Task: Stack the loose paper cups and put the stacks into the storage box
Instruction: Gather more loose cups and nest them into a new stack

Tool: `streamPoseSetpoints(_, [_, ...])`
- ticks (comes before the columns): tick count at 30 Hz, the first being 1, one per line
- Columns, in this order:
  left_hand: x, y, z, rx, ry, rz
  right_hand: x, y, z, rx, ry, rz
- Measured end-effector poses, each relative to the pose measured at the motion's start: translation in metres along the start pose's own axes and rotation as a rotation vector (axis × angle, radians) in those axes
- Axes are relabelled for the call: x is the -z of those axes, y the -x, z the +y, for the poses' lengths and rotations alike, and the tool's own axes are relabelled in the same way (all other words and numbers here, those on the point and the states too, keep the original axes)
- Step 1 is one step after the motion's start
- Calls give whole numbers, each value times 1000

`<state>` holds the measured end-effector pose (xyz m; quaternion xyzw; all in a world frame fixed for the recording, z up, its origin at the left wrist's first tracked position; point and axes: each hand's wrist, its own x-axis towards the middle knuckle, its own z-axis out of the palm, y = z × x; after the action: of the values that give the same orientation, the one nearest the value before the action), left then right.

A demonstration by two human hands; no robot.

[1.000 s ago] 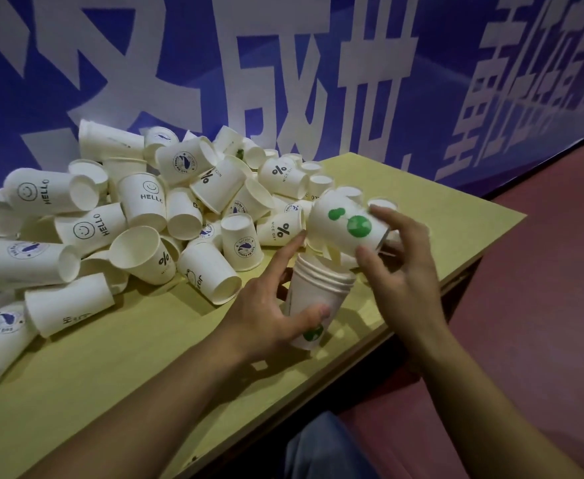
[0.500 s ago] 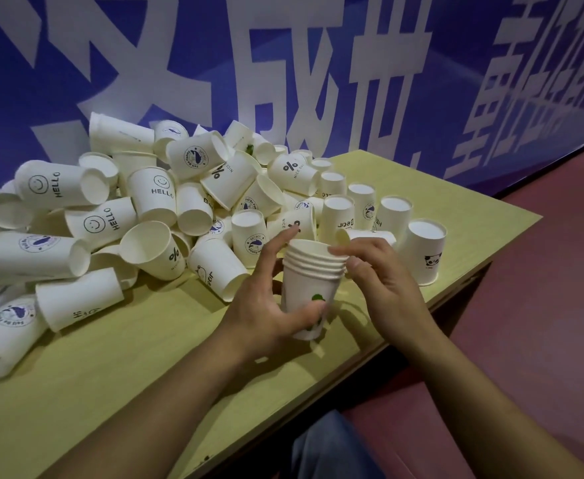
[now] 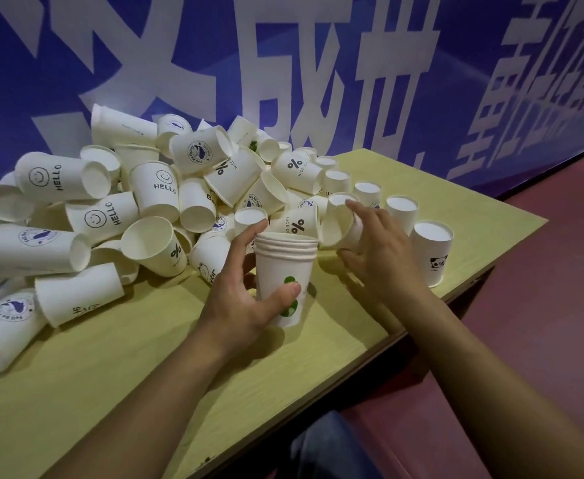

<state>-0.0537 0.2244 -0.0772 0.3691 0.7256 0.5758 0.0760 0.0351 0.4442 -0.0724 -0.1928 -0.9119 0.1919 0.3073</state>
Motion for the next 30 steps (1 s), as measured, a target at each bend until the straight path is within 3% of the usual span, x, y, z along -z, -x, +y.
streamPoseSetpoints(4, [-2,2,0,-14,-94,-53,12,5,-23,-183,-637,169])
streamPoseSetpoints(6, [-5,3,-1,-28,-138,-81,17,8,-36,-274,-938,172])
streamPoseSetpoints(8, [-9,4,-2,-39,-181,-84,19,12,-48,-280,-1055,93])
streamPoseSetpoints(15, [-7,5,-1,-74,-213,-8,-4,29,-62,-210,-836,-178])
streamPoseSetpoints(17, [-5,6,-1,-64,-207,28,-8,24,-56,-203,-776,-143])
streamPoseSetpoints(21, [-2,4,-3,-8,-189,93,-19,-18,-22,-147,-270,139])
streamPoseSetpoints(23, [-1,4,-3,15,-188,111,-26,-41,-8,-204,-130,118])
streamPoseSetpoints(26, [0,5,-2,28,-159,106,-37,-63,3,-274,-39,32])
streamPoseSetpoints(30, [1,5,0,44,-121,89,-36,-67,2,-231,-67,149])
